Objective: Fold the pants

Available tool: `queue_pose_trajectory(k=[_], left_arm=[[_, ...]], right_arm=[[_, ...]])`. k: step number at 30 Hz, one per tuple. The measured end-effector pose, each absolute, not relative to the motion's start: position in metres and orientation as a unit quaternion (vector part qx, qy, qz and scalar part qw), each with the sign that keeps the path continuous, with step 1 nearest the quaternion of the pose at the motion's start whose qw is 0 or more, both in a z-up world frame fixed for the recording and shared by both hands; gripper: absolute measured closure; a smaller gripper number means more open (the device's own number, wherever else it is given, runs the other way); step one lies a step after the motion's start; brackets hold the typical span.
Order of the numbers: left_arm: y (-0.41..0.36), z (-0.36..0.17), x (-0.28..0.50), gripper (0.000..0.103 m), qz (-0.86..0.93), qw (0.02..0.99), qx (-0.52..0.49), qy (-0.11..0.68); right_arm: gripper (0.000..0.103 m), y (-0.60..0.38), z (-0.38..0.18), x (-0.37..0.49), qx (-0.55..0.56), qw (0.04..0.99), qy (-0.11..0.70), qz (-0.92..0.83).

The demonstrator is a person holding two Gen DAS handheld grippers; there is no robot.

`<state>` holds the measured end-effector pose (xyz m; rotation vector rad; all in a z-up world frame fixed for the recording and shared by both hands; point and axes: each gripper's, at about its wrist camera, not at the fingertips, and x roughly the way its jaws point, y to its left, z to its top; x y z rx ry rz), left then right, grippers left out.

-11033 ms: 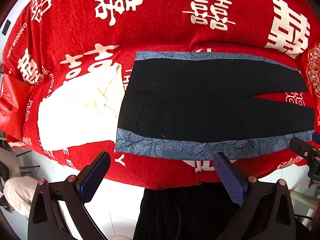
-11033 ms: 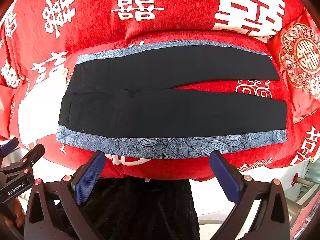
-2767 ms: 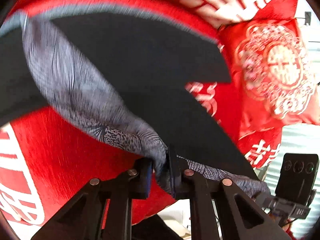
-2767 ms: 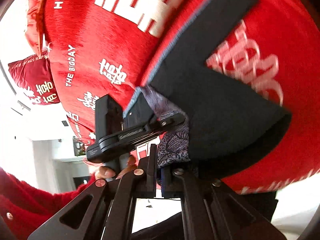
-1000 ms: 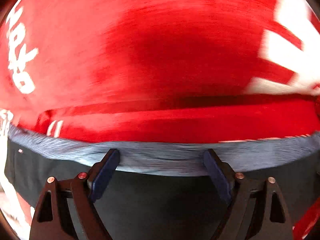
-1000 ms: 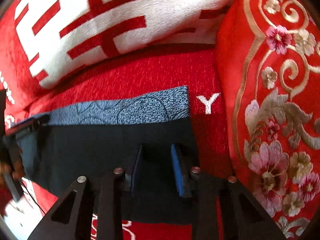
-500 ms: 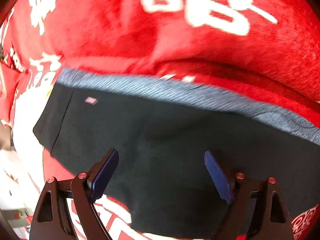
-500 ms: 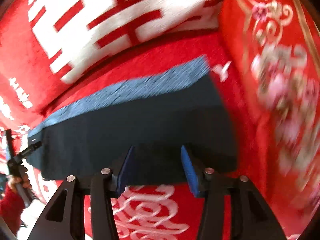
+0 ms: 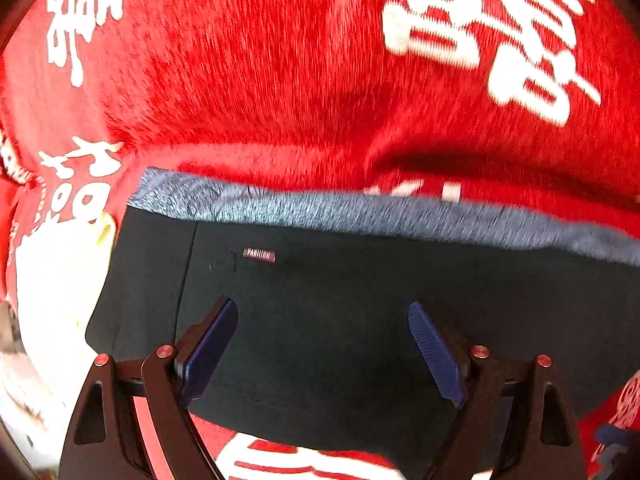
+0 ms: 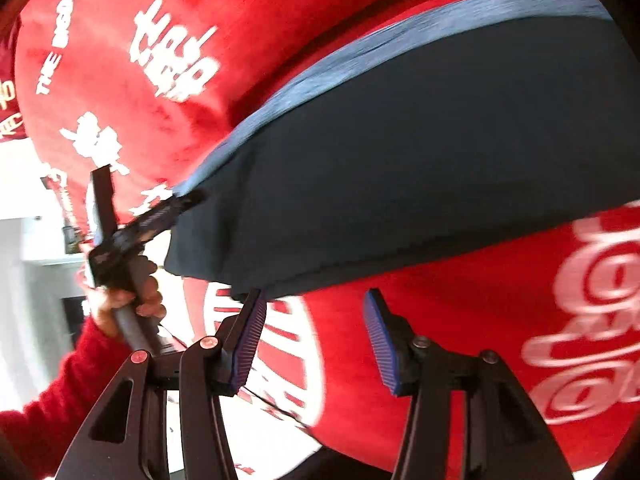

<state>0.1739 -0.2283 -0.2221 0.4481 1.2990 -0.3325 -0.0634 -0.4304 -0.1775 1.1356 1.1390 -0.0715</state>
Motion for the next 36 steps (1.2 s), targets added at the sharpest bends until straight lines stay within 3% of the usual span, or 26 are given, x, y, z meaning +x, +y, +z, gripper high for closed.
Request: queue_pose_trajectory(k=[5, 17, 19, 23, 31, 34, 36], left_arm=[[-0.214, -0.258, 0.152, 0.014, -0.168, 0.731, 0.245, 0.614], [-0.202, -0.256, 0.148, 0.008, -0.232, 0.734, 0.241, 0.591], [-0.198, -0.255, 0.149, 0.008, -0.242, 0.730, 0.241, 0.592], [-0.188, -0.252, 0.151, 0.008, -0.265, 0.721, 0.240, 0.593], [-0.183, -0.256, 0.135, 0.008, -0.280, 0.726, 0.283, 0.560], [-0.187, -0.253, 0.134, 0.008, -0.272, 0.718, 0.292, 0.570], [-0.188, -0.245, 0.136, 0.008, -0.263, 0.714, 0.285, 0.582]], right_arm=[[0.048, -0.386, -0.203, -0.032, 0.552, 0.667, 0.500, -0.006], [0.050, -0.384, -0.234, -0.015, 0.618, 0.642, 0.453, -0.028], [0.094, -0.387, -0.233, -0.013, 0.610, 0.640, 0.465, -0.051], [0.094, -0.375, -0.207, -0.016, 0.544, 0.682, 0.485, -0.066], [0.093, -0.368, -0.224, -0.030, 0.520, 0.685, 0.505, -0.078], [0.077, -0.371, -0.213, -0.037, 0.505, 0.683, 0.522, -0.079], [0.072, -0.377, -0.200, -0.048, 0.489, 0.684, 0.535, -0.086]])
